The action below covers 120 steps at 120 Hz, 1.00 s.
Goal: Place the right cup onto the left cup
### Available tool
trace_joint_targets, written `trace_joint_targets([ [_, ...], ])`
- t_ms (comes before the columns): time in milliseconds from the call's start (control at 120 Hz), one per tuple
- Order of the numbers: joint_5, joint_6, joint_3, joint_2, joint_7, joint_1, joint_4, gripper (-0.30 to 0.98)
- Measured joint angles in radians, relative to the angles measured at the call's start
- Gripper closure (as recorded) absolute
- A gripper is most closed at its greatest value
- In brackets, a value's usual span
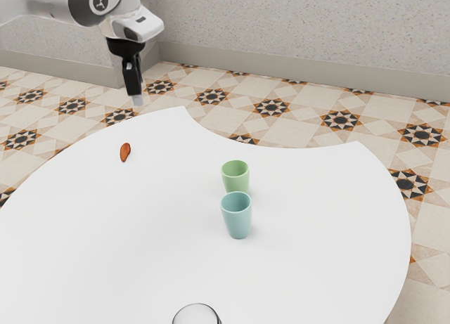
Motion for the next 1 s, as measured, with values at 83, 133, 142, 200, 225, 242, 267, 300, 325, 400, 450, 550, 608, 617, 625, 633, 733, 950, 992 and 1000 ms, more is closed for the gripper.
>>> trace_joint_targets([
  [83,-0.009,-0.006,-0.003,0.003,-0.001,-0.005,-0.016,0.0],
  [133,-0.014,0.009,-0.004,-0.002,-0.001,-0.019,-0.057,0.0],
  [142,-0.015,0.011,-0.005,-0.002,-0.002,-0.022,-0.062,0.0],
  [200,-0.014,0.028,-0.006,-0.003,-0.004,-0.053,-0.098,0.0],
  [225,-0.013,0.036,-0.006,-0.003,-0.006,-0.071,-0.115,0.0],
  [242,-0.012,0.043,-0.007,-0.003,-0.007,-0.084,-0.128,0.0],
  [267,-0.01,0.054,-0.007,-0.001,-0.01,-0.103,-0.146,0.0],
  [300,-0.008,0.069,-0.008,0.008,-0.013,-0.128,-0.162,0.0],
  [325,-0.007,0.081,-0.008,0.018,-0.016,-0.145,-0.17,0.0],
  [400,-0.005,0.116,-0.009,0.048,-0.023,-0.189,-0.192,0.0],
  [450,-0.004,0.143,-0.009,0.058,-0.029,-0.214,-0.217,0.0],
  [550,-0.005,0.211,-0.011,0.07,-0.043,-0.241,-0.288,0.0],
  [608,-0.005,0.252,-0.013,0.071,-0.053,-0.249,-0.33,0.0],
  [617,-0.005,0.257,-0.014,0.072,-0.054,-0.25,-0.334,0.0],
  [625,-0.005,0.263,-0.014,0.072,-0.055,-0.251,-0.338,0.0],
  [633,-0.005,0.268,-0.015,0.074,-0.057,-0.251,-0.342,0.0],
  [733,-0.003,0.331,-0.02,0.109,-0.069,-0.259,-0.36,0.0],
  [950,0.008,0.439,-0.022,0.18,-0.084,-0.295,-0.348,0.0],
  [992,0.009,0.456,-0.021,0.182,-0.087,-0.303,-0.349,0.0],
  [1000,0.009,0.459,-0.021,0.183,-0.088,-0.304,-0.35,0.0],
])
